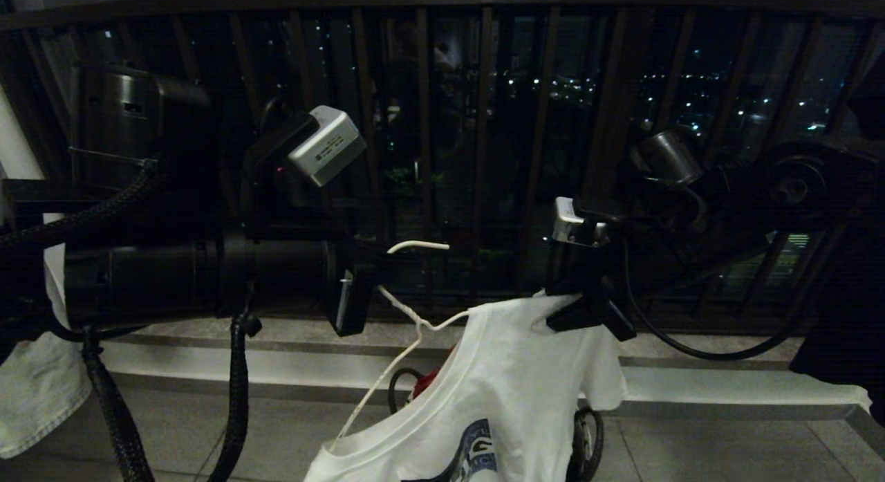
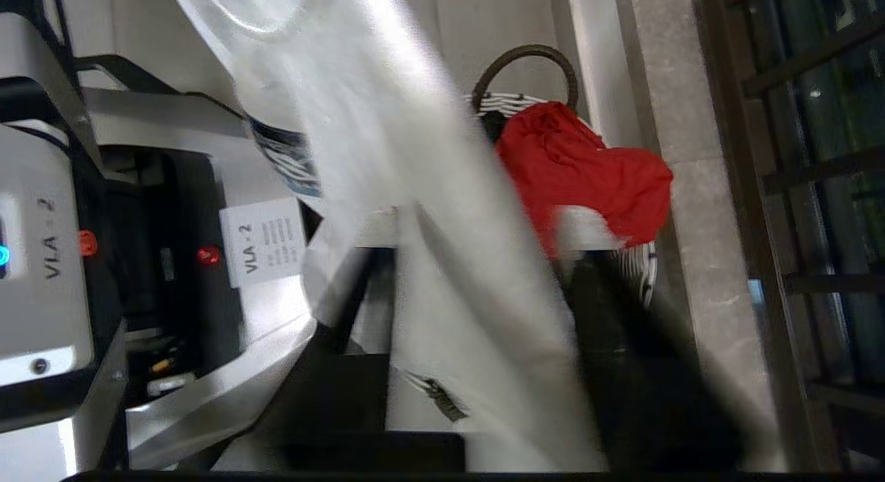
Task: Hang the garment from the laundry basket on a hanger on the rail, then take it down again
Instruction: Hang the clothes rack on the clothesline
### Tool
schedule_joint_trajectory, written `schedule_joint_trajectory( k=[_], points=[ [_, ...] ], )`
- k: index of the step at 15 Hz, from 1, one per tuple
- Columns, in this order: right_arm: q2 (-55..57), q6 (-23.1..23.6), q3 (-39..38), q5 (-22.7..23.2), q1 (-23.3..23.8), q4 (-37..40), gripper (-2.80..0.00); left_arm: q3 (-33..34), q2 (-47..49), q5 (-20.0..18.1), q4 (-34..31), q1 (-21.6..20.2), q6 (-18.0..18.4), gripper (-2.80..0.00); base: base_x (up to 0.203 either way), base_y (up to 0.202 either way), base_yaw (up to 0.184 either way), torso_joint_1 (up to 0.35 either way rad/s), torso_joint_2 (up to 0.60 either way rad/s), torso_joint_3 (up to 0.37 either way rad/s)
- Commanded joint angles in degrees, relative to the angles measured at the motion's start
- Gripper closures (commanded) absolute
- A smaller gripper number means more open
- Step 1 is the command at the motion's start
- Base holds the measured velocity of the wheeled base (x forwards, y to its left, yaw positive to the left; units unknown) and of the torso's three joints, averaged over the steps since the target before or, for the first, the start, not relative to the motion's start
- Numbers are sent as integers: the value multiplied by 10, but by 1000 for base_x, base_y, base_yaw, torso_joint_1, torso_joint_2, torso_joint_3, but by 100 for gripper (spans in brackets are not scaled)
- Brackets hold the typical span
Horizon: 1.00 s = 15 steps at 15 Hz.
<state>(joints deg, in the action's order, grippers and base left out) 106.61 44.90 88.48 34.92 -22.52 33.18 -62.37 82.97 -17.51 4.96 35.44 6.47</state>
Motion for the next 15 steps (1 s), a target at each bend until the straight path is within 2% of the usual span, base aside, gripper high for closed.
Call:
schedule_joint_trajectory(
  k=[1,6,7,13,15],
  points=[
    [-4,3,-1,1,-1,2,0,0,0,-1,1,0,0,0,0,0,0,0,0,0],
    [-23,3,-17,2,-1,2,0,-1,10,-1,0,0,3,0,0,0,0,0,0,0],
    [-26,3,-19,2,-1,2,0,-1,11,-1,0,0,3,-280,0,0,0,0,0,0],
    [-40,2,-34,2,13,2,0,-3,9,5,0,-2,15,-280,0,0,0,0,0,0],
    [-47,3,-43,2,25,2,0,-4,8,25,0,-5,20,-280,0,0,0,0,0,0]
  ],
)
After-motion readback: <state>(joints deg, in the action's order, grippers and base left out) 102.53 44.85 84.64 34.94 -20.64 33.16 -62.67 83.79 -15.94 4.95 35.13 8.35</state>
